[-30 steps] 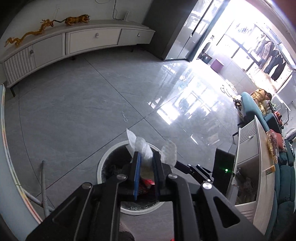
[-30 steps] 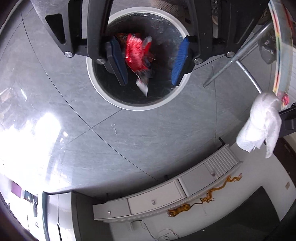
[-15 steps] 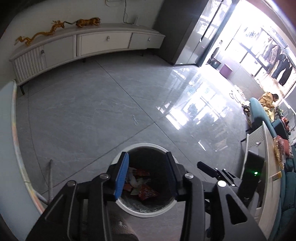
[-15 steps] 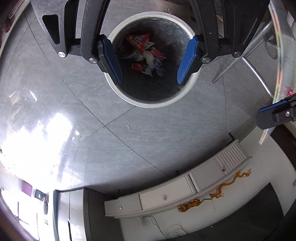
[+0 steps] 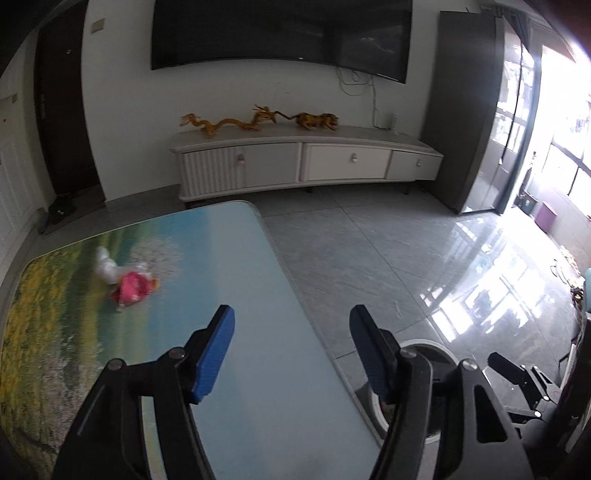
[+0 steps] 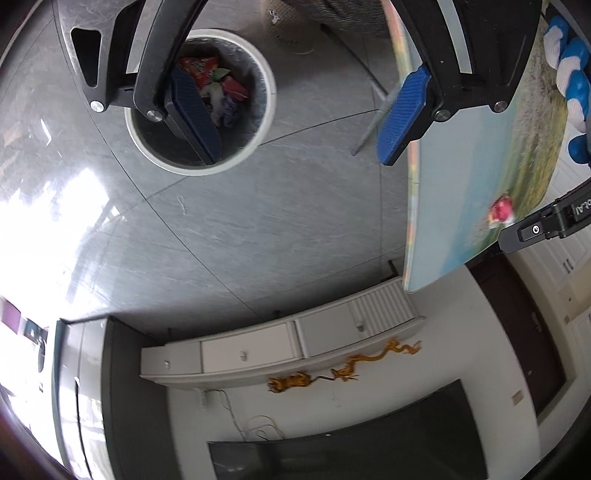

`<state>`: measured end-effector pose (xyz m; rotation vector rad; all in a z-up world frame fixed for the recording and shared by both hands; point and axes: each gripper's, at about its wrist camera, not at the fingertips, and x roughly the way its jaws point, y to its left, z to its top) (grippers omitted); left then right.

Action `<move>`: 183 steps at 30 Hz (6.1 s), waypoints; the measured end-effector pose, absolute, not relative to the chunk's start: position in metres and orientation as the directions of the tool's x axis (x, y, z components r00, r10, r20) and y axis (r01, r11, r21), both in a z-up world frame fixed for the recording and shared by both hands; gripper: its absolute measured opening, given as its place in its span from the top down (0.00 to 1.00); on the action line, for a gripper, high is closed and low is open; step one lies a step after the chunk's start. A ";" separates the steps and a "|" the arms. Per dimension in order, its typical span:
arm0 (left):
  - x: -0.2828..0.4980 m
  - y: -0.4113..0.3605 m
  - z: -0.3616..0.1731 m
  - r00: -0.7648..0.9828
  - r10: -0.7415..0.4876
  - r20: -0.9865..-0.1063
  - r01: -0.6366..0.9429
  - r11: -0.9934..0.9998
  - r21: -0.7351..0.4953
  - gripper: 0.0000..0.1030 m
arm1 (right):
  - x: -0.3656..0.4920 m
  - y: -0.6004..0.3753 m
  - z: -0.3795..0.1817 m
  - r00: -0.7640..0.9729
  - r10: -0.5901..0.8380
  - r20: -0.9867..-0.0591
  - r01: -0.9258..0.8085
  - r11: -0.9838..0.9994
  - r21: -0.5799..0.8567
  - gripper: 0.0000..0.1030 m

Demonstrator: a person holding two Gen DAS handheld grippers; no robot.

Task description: Collect trash

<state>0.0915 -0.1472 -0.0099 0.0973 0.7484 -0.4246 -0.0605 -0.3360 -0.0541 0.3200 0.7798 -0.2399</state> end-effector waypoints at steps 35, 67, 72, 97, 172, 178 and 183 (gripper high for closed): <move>0.138 0.055 0.046 0.753 -0.044 -0.657 0.064 0.998 0.006 0.39 | -0.004 -0.204 0.002 0.759 0.033 -0.650 0.014 0.998 0.068 0.16; 0.324 0.044 -0.095 0.491 -0.195 -0.849 0.056 0.980 -0.193 0.42 | 0.209 -0.090 -0.105 0.569 0.378 -0.730 -0.331 0.918 0.217 0.17; 0.327 0.036 -0.100 0.478 -0.206 -0.854 0.081 0.978 -0.191 0.51 | 0.222 -0.085 -0.113 0.549 0.377 -0.746 -0.333 0.917 0.219 0.30; 0.177 0.038 -0.044 0.644 -0.166 -0.747 0.137 0.985 -0.101 0.70 | 0.068 -0.122 -0.056 0.695 0.247 -0.675 -0.252 0.963 0.094 0.52; 0.054 -0.272 -0.050 0.539 -0.389 -0.747 0.599 0.801 0.015 0.32 | -0.086 -0.431 -0.093 0.660 -0.220 -0.718 0.499 0.843 0.200 0.15; 0.042 -0.187 -0.019 0.728 -0.239 -0.642 0.409 0.904 0.127 0.32 | -0.073 -0.367 -0.051 0.746 -0.149 -0.649 0.358 0.911 0.203 0.06; 0.029 -0.125 0.003 0.808 -0.133 -0.573 0.259 0.955 0.143 0.26 | -0.067 -0.313 -0.029 0.787 -0.096 -0.610 0.261 0.947 0.189 0.00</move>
